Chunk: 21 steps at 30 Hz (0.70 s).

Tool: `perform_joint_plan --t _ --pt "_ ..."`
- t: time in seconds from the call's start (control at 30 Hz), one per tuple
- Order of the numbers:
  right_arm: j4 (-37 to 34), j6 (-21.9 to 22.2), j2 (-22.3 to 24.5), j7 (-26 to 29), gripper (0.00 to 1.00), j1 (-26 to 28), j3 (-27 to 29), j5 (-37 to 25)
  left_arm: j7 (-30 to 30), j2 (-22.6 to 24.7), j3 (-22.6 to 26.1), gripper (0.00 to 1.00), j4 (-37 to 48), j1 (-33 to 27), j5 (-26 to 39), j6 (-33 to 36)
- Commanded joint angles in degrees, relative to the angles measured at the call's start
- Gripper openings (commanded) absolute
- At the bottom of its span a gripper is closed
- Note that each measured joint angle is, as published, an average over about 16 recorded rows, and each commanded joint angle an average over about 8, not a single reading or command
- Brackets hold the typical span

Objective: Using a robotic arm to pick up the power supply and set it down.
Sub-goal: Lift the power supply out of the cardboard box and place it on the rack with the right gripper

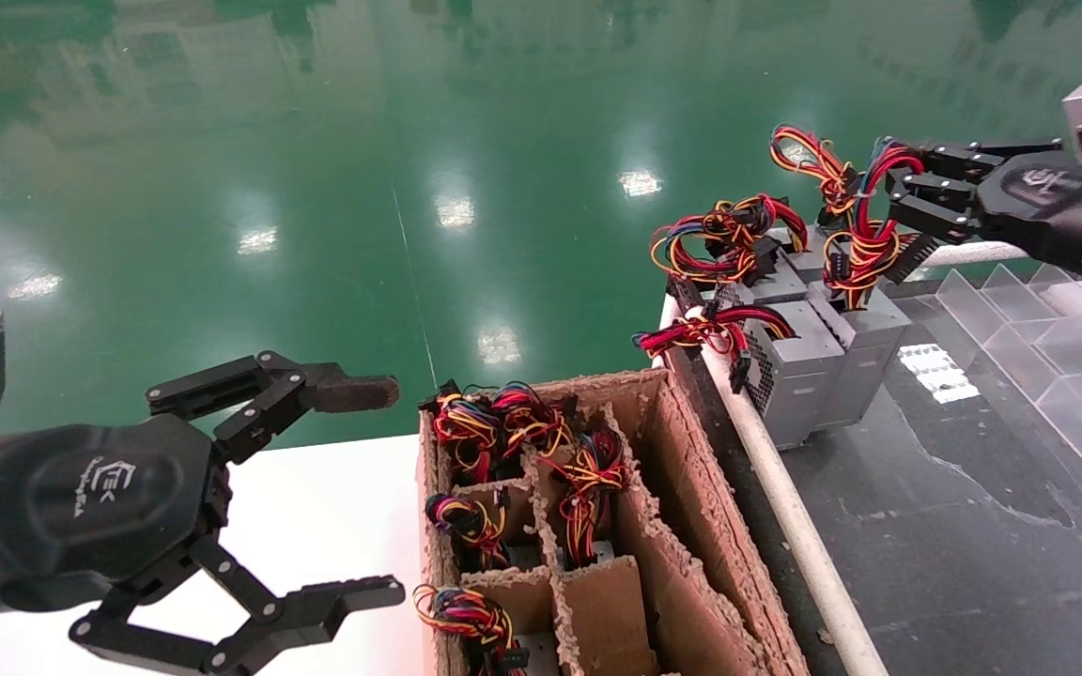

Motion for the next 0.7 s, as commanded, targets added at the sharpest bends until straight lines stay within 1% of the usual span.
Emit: perform_joint_plan --t 0.03,0.2,0.23,0.47,0.5,0.7 --pt "-0.99 1.19 -0.94 -1.41 0.00 0.29 0.03 -0.05 0.00 0.00 0.00 1.00 0.00 0.00 0.00 0.00" --pt "-2.99 1.76 -2.10 -3.06 0.00 0.62 0.09 0.00 0.00 0.00 0.00 1.00 0.00 0.00 0.00 0.00" --pt "-3.31 1.73 -2.22 -3.29 0.06 0.70 0.11 0.03 0.00 0.00 0.00 1.00 0.00 0.00 0.00 0.00" --pt "-4.82 0.96 -2.45 -4.35 0.94 1.43 0.28 0.28 0.00 0.00 0.01 1.00 0.00 0.00 -0.01 0.00" --pt "-4.97 0.81 -2.43 -4.46 1.00 1.52 0.26 0.26 0.00 0.00 0.01 1.00 0.00 0.00 -0.01 0.00" --pt "-5.68 0.27 -2.24 -4.85 1.00 2.17 -0.13 -0.32 0.01 0.00 0.01 1.00 0.00 0.00 -0.01 0.00"
